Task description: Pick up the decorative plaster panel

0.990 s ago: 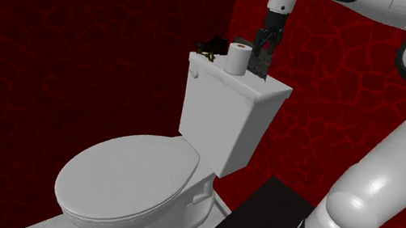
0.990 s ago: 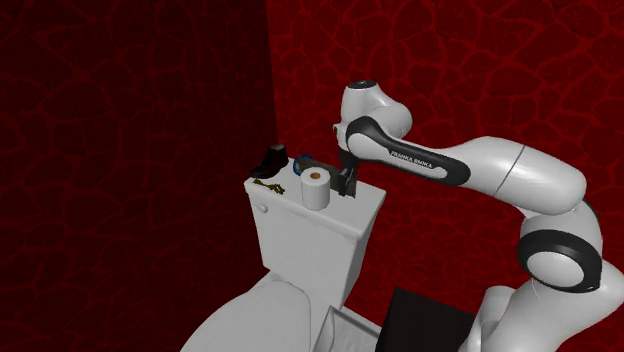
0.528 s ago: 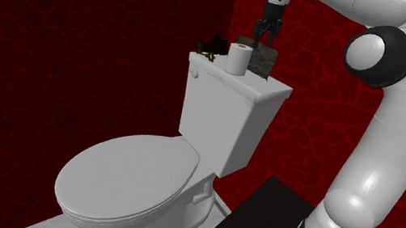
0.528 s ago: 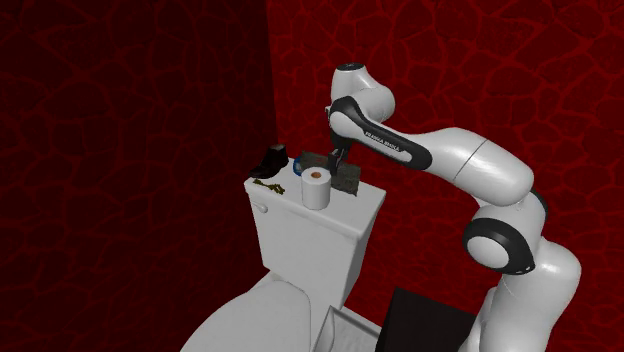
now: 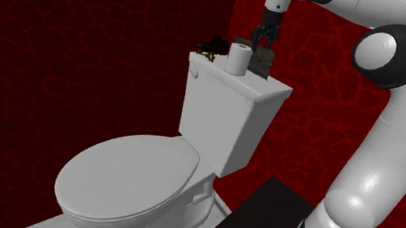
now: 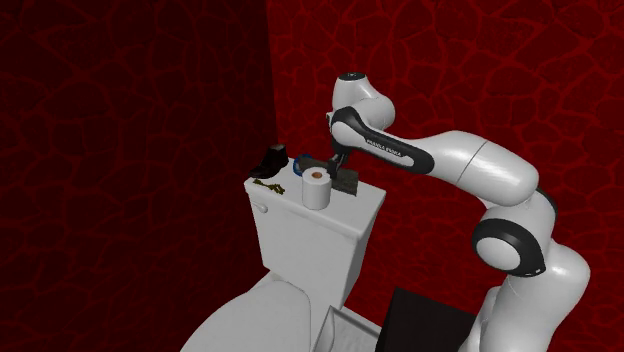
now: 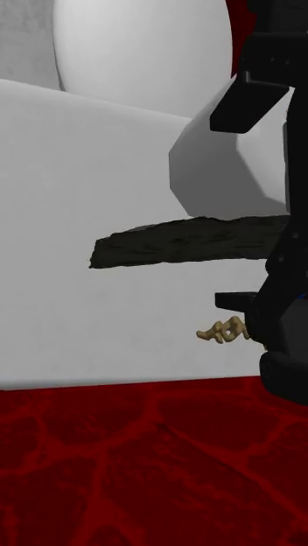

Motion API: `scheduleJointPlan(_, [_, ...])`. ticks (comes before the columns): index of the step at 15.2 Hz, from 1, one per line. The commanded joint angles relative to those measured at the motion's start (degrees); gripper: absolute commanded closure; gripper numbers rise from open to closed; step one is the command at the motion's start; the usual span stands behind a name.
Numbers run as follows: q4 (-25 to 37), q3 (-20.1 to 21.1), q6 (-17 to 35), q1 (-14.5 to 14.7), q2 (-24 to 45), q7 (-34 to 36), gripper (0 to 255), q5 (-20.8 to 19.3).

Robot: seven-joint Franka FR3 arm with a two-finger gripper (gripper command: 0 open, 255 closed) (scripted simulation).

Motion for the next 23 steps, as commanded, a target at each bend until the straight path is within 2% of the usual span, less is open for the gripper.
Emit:
scheduleJointPlan(1, [-2.1, 0.14, 0.66, 0.18, -0.19, 0.18, 255, -0.24])
scheduleJointPlan(9, [-2.55, -0.11, 1.17, -0.13, -0.15, -0.32, 255, 0.01])
scheduleJointPlan(23, [19.7, -0.67, -13.06, -1.51, 8.07, -2.13, 255, 2.4])
